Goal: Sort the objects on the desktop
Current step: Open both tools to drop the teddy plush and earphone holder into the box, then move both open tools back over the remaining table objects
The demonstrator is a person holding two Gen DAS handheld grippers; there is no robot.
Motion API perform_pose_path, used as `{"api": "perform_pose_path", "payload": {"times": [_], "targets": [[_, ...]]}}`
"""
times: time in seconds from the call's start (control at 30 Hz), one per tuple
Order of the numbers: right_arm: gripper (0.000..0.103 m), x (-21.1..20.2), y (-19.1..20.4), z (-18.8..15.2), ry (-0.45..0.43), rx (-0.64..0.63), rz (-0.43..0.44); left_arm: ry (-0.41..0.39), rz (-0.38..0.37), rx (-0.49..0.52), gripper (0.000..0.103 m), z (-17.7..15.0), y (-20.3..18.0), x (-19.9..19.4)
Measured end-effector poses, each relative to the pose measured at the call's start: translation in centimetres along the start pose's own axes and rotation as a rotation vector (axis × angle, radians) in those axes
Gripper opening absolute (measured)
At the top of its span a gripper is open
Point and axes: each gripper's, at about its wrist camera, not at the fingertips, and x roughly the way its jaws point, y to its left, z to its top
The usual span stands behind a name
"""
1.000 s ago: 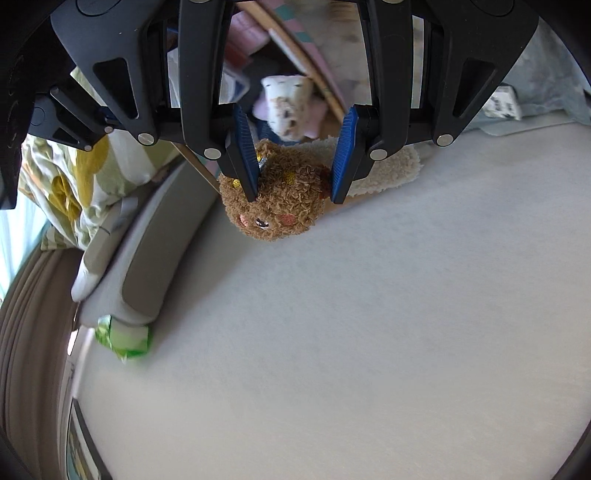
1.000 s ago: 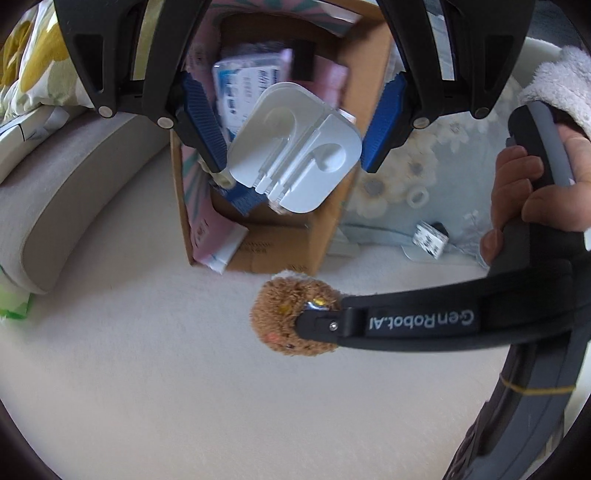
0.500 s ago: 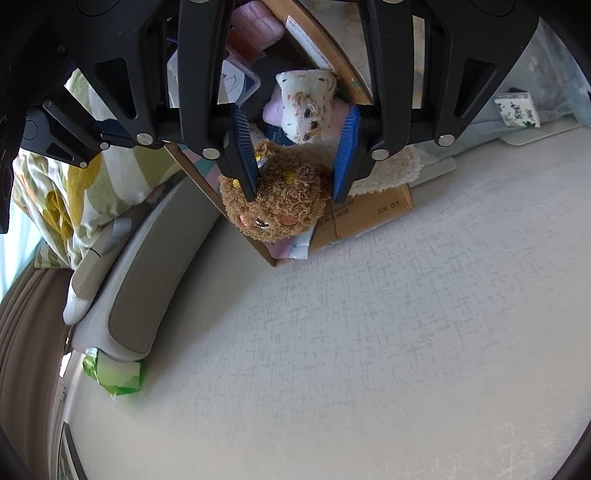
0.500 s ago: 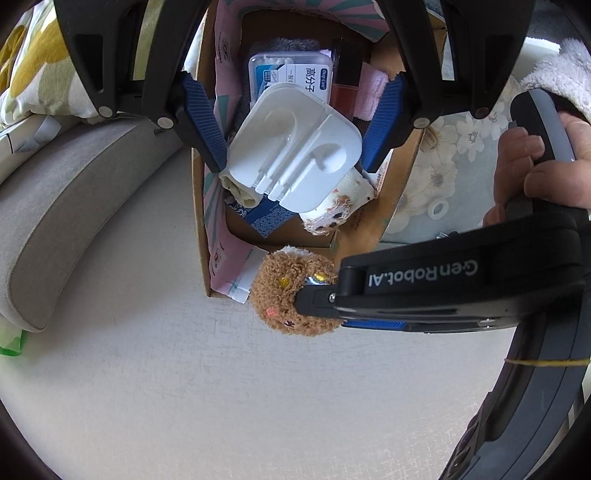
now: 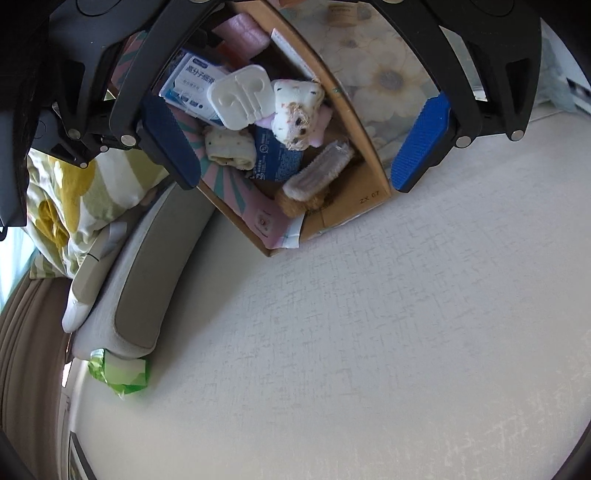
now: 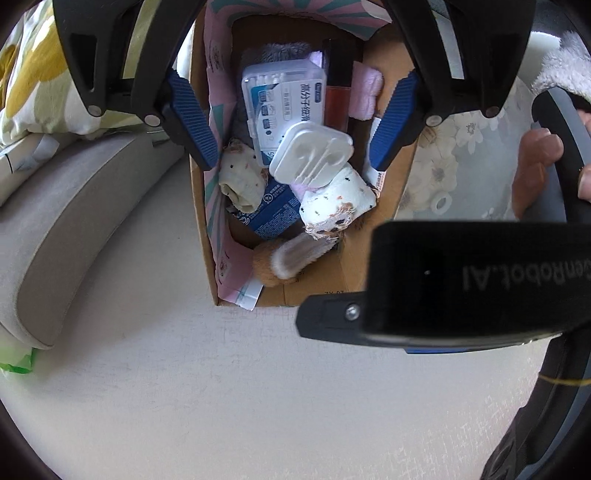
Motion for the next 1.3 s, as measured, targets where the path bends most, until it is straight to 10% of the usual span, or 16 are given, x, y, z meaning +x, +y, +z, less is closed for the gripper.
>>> {"api": "perform_pose_path", "payload": {"times": [0.7, 1.3], "targets": [[0.082, -2.7, 6.5, -0.2, -0.055, -0.041, -0.037, -0.073, 0.007, -0.067, 0.103, -2.7, 6.8, -8.1], [0.082, -5.4, 15.0, 1.4, -0.147, -0.085, 0.016, -0.142, 0.142, -0.17, 0.103, -7.4, 20.8, -16.0]]}}
